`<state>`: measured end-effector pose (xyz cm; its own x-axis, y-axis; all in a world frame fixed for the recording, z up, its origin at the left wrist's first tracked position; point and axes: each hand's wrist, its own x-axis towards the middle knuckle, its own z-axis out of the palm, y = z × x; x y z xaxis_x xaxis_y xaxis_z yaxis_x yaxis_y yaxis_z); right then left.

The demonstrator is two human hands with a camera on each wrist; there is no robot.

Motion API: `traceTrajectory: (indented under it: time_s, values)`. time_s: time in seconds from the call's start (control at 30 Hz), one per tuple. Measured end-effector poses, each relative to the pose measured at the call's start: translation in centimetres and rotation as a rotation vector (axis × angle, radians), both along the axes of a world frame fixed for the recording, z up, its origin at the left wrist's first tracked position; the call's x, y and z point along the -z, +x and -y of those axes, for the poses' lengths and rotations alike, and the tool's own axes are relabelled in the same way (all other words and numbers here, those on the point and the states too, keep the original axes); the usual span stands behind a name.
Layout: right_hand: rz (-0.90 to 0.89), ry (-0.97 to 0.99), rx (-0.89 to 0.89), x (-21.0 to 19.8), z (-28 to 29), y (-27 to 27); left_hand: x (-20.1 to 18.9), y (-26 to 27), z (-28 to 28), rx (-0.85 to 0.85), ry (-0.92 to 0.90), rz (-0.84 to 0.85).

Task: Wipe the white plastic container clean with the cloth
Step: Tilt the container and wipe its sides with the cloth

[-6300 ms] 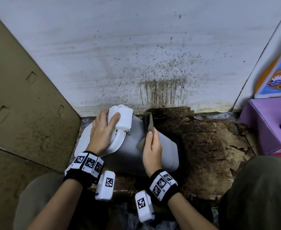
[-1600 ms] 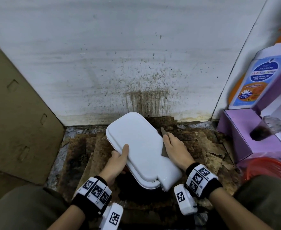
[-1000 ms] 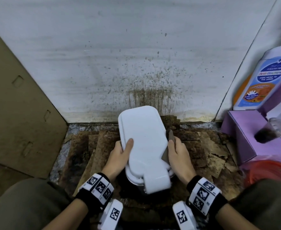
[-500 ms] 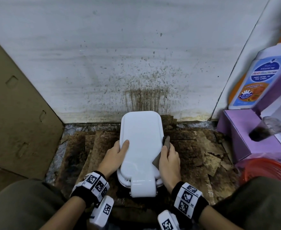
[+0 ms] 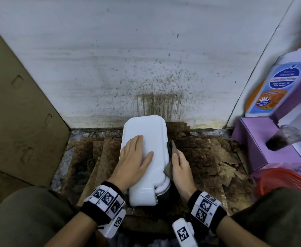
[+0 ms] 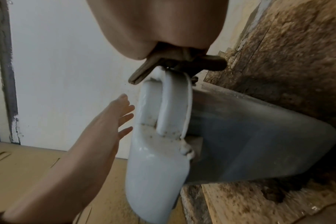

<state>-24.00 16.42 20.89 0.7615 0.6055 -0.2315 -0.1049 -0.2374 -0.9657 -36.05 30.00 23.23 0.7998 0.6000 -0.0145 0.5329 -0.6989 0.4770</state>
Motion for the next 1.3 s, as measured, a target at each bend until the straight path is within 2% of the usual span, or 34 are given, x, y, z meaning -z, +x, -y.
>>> traceTrajectory:
  time_s: [0.17, 0.27, 0.43, 0.5, 0.63, 0.83, 1.03, 1.17, 1.3]
  values:
    - [-0.094, 0.076, -0.112, 1.4, -0.7, -1.2, -0.1, -1.1, 1.1, -0.01, -0.015, -0.135]
    - [-0.147, 0.106, -0.149, 1.7, -1.1, -1.6, 0.3, -2.2, 0.7, -0.04, -0.037, -0.144]
    - [-0.341, 0.187, -0.058, 2.0, -1.4, -1.4, 1.8, -3.7, -0.7, -0.069, -0.038, -0.058]
    - [-0.359, 0.198, 0.006, 2.1, -1.4, -1.0, 2.2, -4.3, -1.4, -0.09, -0.058, -0.029]
    - [-0.331, 0.195, 0.094, 2.9, -1.1, -1.1, 2.5, -5.8, -3.1, -0.144, -0.133, 0.052]
    - [-0.173, 0.199, 0.037, 3.8, -1.4, -4.5, 3.2, -7.0, -4.7, -0.256, -0.234, 0.207]
    - [0.015, 0.165, -0.08, 3.7, -4.5, -7.9, 3.6, -7.0, -4.7, -0.279, -0.167, 0.246]
    - [0.065, 0.143, -0.157, 4.3, -6.0, -9.9, 3.8, -6.4, -4.4, -0.272, -0.137, 0.247]
    - [0.153, 0.15, -0.13, 5.5, -6.4, -11.7, 4.0, -6.3, -4.4, -0.277, -0.135, 0.26]
